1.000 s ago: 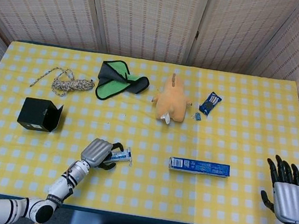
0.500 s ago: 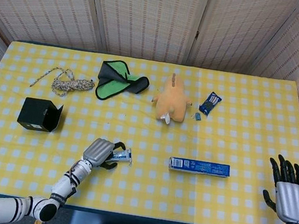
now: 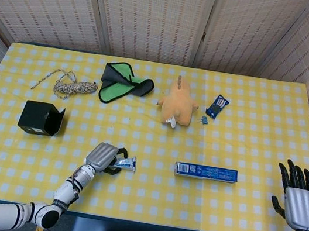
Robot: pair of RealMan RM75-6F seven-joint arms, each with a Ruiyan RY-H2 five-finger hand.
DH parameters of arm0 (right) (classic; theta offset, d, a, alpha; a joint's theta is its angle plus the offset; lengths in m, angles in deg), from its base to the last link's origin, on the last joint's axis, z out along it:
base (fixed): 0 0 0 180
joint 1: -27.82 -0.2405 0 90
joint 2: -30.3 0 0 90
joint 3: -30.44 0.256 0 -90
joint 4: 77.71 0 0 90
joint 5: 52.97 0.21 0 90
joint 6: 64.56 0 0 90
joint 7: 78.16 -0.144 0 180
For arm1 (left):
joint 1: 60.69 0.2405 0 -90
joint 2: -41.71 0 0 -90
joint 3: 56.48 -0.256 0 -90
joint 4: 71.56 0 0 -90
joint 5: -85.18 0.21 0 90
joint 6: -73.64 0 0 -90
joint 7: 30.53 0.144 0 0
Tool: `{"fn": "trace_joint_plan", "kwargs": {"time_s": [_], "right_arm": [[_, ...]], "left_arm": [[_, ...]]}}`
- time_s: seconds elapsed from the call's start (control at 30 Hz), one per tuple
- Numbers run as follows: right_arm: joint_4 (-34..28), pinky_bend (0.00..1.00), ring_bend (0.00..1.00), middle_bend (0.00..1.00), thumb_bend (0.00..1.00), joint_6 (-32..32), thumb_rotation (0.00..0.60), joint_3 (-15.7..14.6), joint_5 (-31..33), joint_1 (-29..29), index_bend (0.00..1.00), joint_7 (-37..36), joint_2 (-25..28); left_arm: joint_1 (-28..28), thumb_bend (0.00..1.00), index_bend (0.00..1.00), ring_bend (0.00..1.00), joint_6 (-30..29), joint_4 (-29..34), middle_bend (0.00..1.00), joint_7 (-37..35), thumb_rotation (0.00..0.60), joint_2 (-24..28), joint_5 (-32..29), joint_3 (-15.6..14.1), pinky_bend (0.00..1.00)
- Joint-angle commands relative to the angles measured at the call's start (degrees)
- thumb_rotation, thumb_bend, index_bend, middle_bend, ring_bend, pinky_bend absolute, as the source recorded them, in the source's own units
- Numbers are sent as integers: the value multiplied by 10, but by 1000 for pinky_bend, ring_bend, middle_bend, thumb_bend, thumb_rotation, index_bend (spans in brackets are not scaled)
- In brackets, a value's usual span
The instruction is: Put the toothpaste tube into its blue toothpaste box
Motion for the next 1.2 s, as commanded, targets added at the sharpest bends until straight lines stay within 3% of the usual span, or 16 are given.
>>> {"fn": "trace_joint_plan", "kwargs": {"time_s": [0.03,0.3,0.47,0.77,0.87,1.2], "right_arm": [[-1,0,0,0,346,-1,600,-1,-2,1,0,-1,0],[-6,0,0,0,346,4,600,-10,-12,0,0,-3,3],[-7,0,0,0,346,7,600,-17,-29,-3,0,-8,2],[-8,0,0,0,347,48,600,-9,11,-17,0,-4,4],[-9,0,0,0,346,59,600,-8,14,-23,0,-2,5],[-31,0,0,0,346,181,600,9,87,-97,0,67,-1]], "left_arm": [[3,338,697,1000,-8,7,1000,-2,600,2,5,-2,1000],[37,384,897,1000,-81,90,1000,-52,600,36,65,-13,1000],[52,387,970,1000,-76,167,1000,-101,600,78,61,-13,1000],[78,391,1000,1000,-68,320,1000,-201,600,166,65,-10,1000],[83,391,1000,1000,-71,342,1000,-215,600,178,78,-16,1000],[99,389,1000,1000,-101,400,1000,-236,600,209,90,-10,1000]]}}
